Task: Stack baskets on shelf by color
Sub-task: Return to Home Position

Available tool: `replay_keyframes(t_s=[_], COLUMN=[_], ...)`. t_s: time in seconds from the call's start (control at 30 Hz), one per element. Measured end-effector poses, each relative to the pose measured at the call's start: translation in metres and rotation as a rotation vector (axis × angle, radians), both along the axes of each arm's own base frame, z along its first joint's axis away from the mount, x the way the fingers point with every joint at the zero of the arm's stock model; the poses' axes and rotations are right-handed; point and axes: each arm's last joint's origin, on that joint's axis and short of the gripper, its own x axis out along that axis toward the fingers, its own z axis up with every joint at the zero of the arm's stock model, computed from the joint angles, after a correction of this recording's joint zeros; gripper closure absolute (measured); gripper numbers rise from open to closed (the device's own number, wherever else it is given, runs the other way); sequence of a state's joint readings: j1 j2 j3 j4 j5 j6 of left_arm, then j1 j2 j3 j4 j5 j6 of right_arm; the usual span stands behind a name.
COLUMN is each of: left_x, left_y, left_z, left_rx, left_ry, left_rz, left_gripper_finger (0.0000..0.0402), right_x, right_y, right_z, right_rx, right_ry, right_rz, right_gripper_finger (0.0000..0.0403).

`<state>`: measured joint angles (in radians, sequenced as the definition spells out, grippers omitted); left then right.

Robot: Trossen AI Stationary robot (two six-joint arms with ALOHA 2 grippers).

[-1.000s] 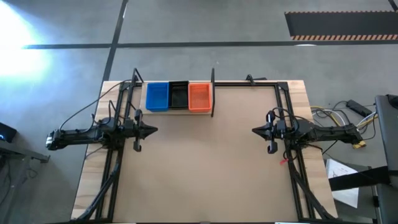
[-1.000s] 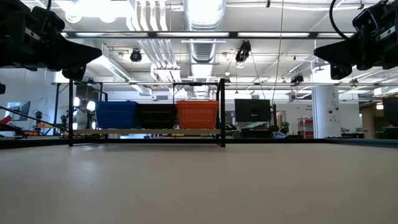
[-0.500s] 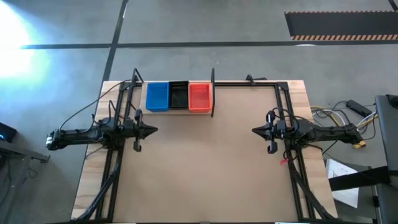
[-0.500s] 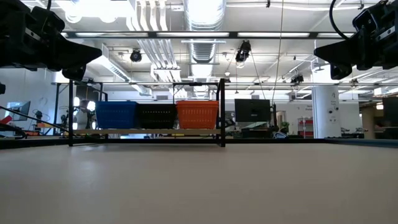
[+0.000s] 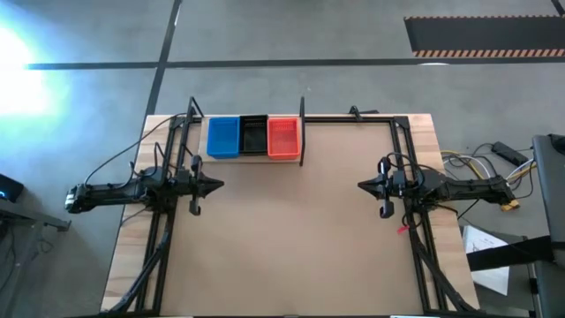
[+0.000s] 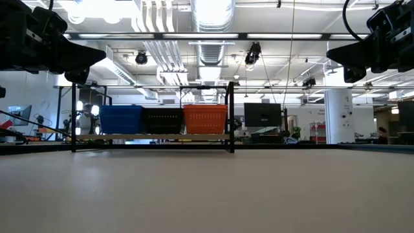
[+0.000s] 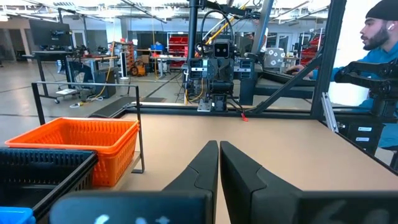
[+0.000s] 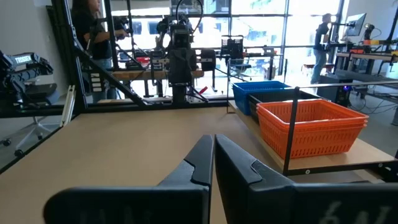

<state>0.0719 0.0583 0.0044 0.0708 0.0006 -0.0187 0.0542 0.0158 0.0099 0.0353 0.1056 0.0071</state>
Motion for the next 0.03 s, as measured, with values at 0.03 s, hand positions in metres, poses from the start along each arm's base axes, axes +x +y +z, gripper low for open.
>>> replay_keyframes(t_s=[0.03], left_x=[0.0000], left_y=[0.0000], left_z=[0.0000], left_rx=[0.000], left_ry=[0.000], left_rz=[0.000], left_gripper_finger=[0.0402], right_x=[0.0000], right_y=[0.0000], right_z=[0.0000], right_rx=[0.000], right_ry=[0.000], right_rz=[0.000], right_gripper_finger=[0.0394])
